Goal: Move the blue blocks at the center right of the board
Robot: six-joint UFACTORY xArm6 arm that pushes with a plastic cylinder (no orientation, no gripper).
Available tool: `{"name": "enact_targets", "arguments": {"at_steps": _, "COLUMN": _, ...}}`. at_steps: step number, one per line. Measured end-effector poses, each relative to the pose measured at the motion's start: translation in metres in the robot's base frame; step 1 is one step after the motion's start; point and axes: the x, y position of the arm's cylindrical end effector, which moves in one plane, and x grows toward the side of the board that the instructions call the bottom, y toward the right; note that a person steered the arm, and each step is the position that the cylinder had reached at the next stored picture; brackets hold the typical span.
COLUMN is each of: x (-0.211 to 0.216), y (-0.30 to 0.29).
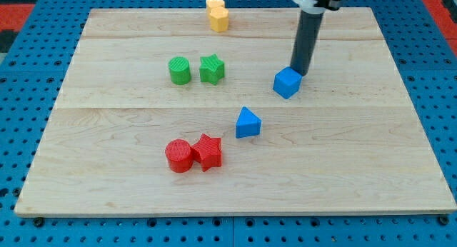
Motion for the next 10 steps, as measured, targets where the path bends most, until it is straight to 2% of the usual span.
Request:
{"name": "enact_targets", "arguments": {"at_steps": 1, "x": -0.007, "y": -0.081}}
{"name": "enact_targets", "arguments": {"at_steps": 2, "x": 0.006, "y": -0.129}}
{"name": "enact_targets", "arguments": {"at_steps": 3, "x": 0.04, "y": -0.086}}
{"name": "enact_targets", "arguments": {"at_steps": 4, "x": 0.045, "y": -0.023}}
{"name": "enact_targets", "arguments": {"at_steps": 5, "x": 0.031, "y": -0.008}}
{"name": "enact_targets", "arguments": {"at_steps": 6, "x": 0.028, "y": 0.054}}
{"name": "enact_targets", "arguments": {"at_steps": 7, "x": 0.028, "y": -0.032}}
{"name": "enact_targets", "arguments": {"at_steps": 8, "x": 0.05, "y": -0.151}}
{"name": "enact_targets", "arguments": {"at_steps": 9, "x": 0.09, "y": -0.168}}
{"name": "enact_targets", "arguments": {"at_steps": 10, "x": 0.119, "y": -0.085}}
